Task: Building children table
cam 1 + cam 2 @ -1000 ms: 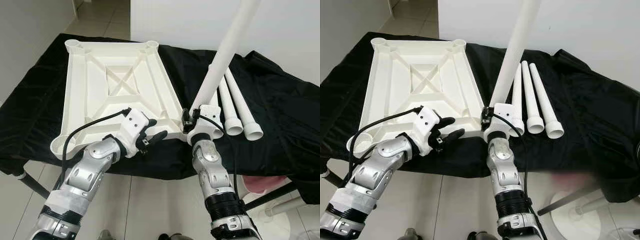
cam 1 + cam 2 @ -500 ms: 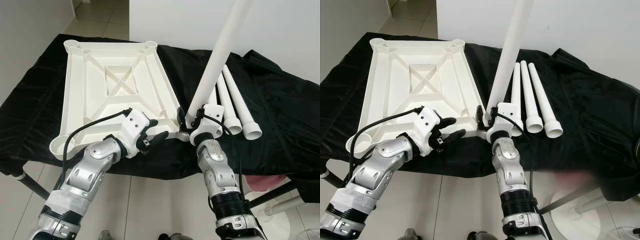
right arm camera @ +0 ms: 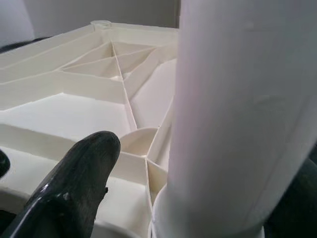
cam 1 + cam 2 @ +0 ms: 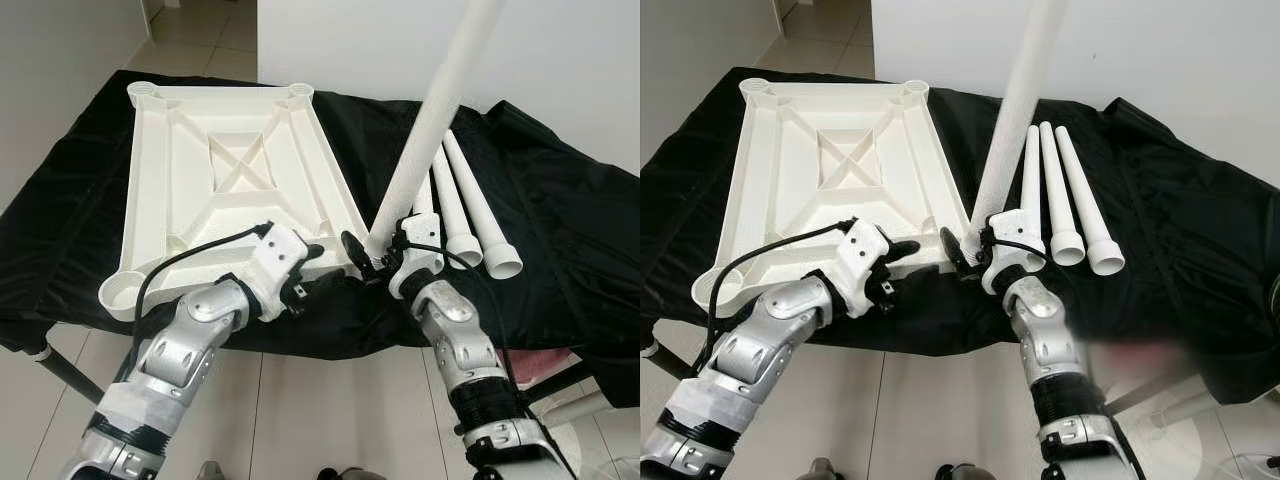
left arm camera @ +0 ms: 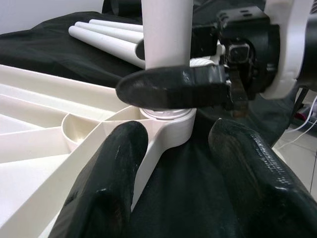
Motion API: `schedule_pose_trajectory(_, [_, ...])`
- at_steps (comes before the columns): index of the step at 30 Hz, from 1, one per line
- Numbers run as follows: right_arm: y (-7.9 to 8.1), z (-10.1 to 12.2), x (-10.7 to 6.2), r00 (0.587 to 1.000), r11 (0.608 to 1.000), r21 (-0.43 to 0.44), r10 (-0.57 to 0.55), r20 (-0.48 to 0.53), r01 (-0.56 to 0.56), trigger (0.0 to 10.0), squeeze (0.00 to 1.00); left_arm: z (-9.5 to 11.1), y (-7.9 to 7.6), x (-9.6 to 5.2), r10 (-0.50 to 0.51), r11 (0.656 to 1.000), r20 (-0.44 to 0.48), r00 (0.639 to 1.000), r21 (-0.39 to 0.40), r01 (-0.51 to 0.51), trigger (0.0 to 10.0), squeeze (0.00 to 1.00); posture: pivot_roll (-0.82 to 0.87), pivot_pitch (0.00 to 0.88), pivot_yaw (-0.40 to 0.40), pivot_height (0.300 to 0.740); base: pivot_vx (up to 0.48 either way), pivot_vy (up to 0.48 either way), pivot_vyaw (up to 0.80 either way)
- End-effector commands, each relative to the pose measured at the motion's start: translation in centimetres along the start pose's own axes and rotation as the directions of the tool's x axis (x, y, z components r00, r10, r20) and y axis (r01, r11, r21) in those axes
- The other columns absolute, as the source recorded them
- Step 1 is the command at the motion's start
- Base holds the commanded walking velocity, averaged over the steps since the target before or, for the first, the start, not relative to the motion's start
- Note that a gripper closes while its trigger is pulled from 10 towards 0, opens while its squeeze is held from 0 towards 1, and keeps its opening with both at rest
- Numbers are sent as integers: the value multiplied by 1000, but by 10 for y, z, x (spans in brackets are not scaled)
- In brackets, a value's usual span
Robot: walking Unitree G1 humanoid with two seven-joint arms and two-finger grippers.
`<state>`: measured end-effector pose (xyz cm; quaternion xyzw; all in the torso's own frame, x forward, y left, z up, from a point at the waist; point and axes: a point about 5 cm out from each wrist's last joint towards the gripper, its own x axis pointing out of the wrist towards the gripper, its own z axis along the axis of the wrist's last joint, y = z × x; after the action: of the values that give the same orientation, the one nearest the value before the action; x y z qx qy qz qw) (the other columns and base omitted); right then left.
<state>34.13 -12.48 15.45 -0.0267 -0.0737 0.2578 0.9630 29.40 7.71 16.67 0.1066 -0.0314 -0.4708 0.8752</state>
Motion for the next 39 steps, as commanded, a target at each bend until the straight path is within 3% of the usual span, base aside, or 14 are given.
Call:
schedule_pose_trajectory(1, [-4, -3, 0, 999, 999, -38, 29, -20, -30, 10000, 0, 0, -12, 2, -112, 994, 4, 994, 4, 112, 10000, 0, 36, 47, -77, 740, 0, 0, 0])
schedule_pose_trajectory(13, [-17, -3, 10, 994, 991, -92, 91, -56, -96, 10000, 0, -1, -21, 4, -138, 990, -1, 990, 4, 138, 10000, 0, 48, 53, -79, 740, 0, 0, 0])
schedule_pose_trajectory(14, [-17, -2, 13, 994, 991, -89, 95, -58, -99, 7176, 0, -1, -24, 4, -145, 989, -1, 989, 4, 145, 10000, 0, 51, 54, -79, 740, 0, 0, 0])
schedule_pose_trajectory(15, [-18, -3, 14, 993, 991, -85, 97, -61, -102, 2275, 0, -1, -26, 4, -148, 989, -1, 989, 2, 148, 10000, 0, 54, 55, -80, 740, 0, 0, 0])
schedule_pose_trajectory(17, [-18, -3, 14, 993, 991, -85, 97, -61, -102, 2275, 0, -1, -26, 4, -148, 989, -1, 989, 2, 148, 10000, 0, 54, 55, -80, 740, 0, 0, 0])
schedule_pose_trajectory(18, [-18, -4, 15, 993, 991, -83, 98, -64, -103, 1176, 0, -1, -27, 4, -150, 989, -1, 989, 1, 150, 10000, 0, 54, 55, -80, 740, 0, 0, 0])
schedule_pose_trajectory(21, [-18, -4, 15, 993, 991, -83, 98, -64, -103, 1176, 0, -1, -27, 4, -150, 989, -1, 989, 1, 150, 10000, 0, 54, 55, -80, 740, 0, 0, 0])
schedule_pose_trajectory(22, [-19, -7, 14, 993, 993, -68, 91, -73, -96, 0, 0, -1, -27, 3, -148, 989, -1, 989, 0, 148, 10000, 0, 62, 58, -84, 740, 0, 0, 0])
schedule_pose_trajectory(30, [-21, -17, 7, 993, 997, -30, 65, -97, -68, 0, 0, -1, -24, 1, -136, 991, -4, 991, 0, 136, 10000, 0, 57, 60, -78, 740, 0, 0, 0])
schedule_pose_trajectory(31, [-21, -19, 6, 994, 998, -20, 55, -96, -58, 7882, 0, -1, -23, 1, -134, 991, -6, 991, 1, 134, 10000, 0, 55, 62, -76, 740, 0, 0, 0])
schedule_pose_trajectory(32, [-21, -20, 4, 994, 999, -10, 48, -94, -49, 10000, 0, -1, -23, 1, -133, 991, -7, 991, 2, 133, 10000, 0, 54, 62, -76, 740, 0, 0, 0])
schedule_pose_trajectory(39, [-19, -19, 4, 997, 1000, -1, -13, -81, 13, 10000, 0, -2, -21, 1, -132, 991, -11, 991, 3, 132, 10000, 0, 48, 65, -75, 740, 0, 0, 0])
